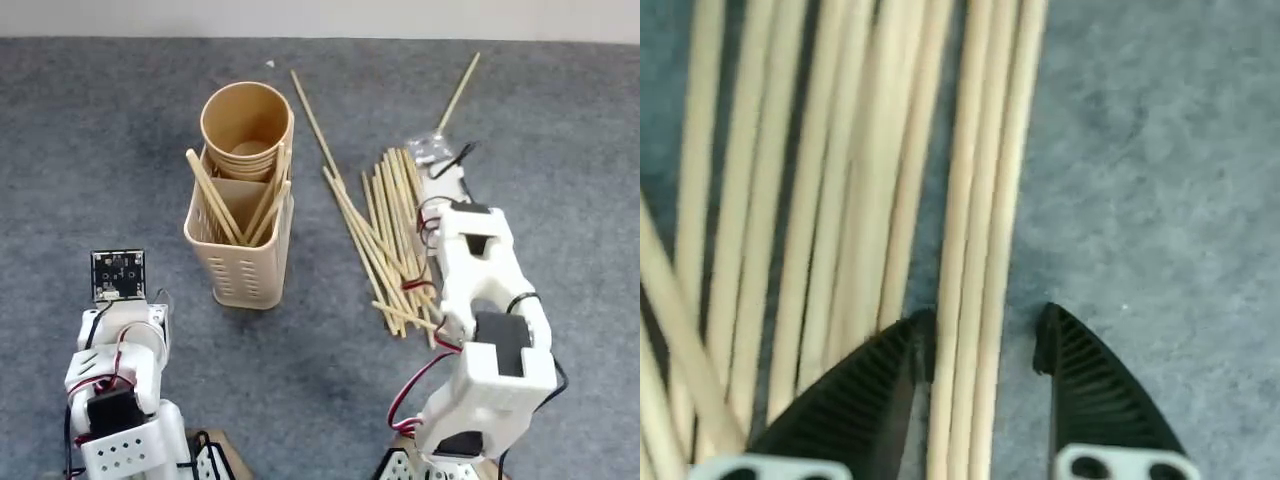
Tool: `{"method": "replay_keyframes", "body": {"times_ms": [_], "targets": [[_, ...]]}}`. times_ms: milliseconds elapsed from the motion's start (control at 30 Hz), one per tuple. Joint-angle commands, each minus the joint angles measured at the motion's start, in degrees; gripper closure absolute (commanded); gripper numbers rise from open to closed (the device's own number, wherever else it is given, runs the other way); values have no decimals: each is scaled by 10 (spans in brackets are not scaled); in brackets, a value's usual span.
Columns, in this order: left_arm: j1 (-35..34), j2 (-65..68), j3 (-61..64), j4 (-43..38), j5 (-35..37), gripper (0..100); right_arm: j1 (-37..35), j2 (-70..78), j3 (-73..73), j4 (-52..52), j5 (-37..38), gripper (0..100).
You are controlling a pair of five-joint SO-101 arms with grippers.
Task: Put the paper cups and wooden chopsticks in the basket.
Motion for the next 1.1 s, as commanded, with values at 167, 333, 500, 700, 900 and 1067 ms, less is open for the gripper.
{"method": "replay_keyframes", "body": {"times_ms": [167, 333, 500, 700, 900, 1067], "targets": [[10, -3, -3, -11, -8, 787, 16, -4, -36, -15, -37, 958], [10, -3, -3, -11, -8, 787, -12, -4, -34, 33, -33, 957], [10, -3, -3, -11, -8, 787, -39, -4, -37, 86, -33, 958], [10, -3, -3, -11, -8, 787, -38, -29, -43, 86, -64, 995], [10, -3, -3, -11, -8, 787, -41, -137, -40, 87, -112, 993], [10, -3, -3, -11, -8, 787, -53, -288, -42, 85, -160, 993]]}}
